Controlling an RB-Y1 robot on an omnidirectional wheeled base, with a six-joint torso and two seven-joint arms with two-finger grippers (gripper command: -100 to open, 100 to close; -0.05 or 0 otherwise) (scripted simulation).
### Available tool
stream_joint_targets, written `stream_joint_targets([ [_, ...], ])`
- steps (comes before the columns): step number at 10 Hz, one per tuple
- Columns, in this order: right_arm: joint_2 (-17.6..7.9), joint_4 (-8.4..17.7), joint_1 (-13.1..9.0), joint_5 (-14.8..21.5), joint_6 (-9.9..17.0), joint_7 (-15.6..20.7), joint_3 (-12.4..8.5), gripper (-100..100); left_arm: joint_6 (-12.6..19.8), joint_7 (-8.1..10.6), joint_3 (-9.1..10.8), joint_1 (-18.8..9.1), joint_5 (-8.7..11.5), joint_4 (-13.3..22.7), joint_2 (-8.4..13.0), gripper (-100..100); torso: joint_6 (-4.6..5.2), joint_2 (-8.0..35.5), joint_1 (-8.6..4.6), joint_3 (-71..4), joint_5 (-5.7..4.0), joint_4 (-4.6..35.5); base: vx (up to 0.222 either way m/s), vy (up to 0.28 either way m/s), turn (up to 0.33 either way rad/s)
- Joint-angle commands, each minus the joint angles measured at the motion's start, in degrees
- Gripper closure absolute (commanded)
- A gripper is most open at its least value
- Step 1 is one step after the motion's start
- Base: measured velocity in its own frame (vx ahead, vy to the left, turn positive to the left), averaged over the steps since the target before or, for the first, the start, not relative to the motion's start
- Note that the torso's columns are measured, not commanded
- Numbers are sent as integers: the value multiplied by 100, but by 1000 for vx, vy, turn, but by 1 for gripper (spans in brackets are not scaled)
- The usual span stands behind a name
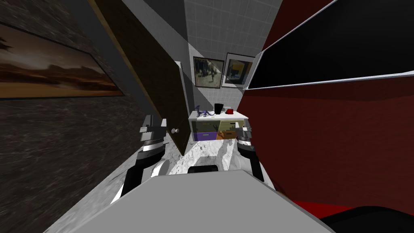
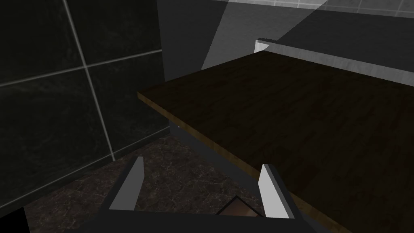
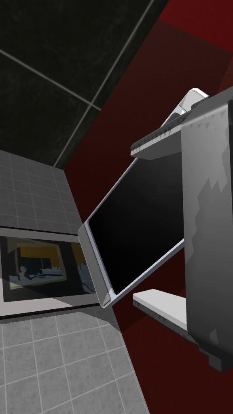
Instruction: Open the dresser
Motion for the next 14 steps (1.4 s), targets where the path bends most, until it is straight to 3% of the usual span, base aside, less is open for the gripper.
stream_joint_targets([
  [1,0,0,0,0,0,0,0,0,0,0,0,0,0,0,0,0,0,232,0,-467,0,235,0,0,0],
  [9,0,-2,0,0,-1,0,0,0,-1,0,0,0,0,-2,0,0,0,3539,0,-7073,0,3537,0,0,0],
  [10,-249,107,-23,241,159,94,33,-100,-1,0,0,0,0,-2,0,0,0,3962,0,-7919,0,3960,41,4,38],
  [13,-524,358,-73,755,549,323,114,-100,0,0,0,1,0,1,0,0,0,4207,1,-8461,1,4217,91,18,48],
  [14,-524,358,-73,837,549,323,114,-100,0,0,0,2,0,1,0,0,0,4211,2,-8466,0,4222,92,22,22],
])
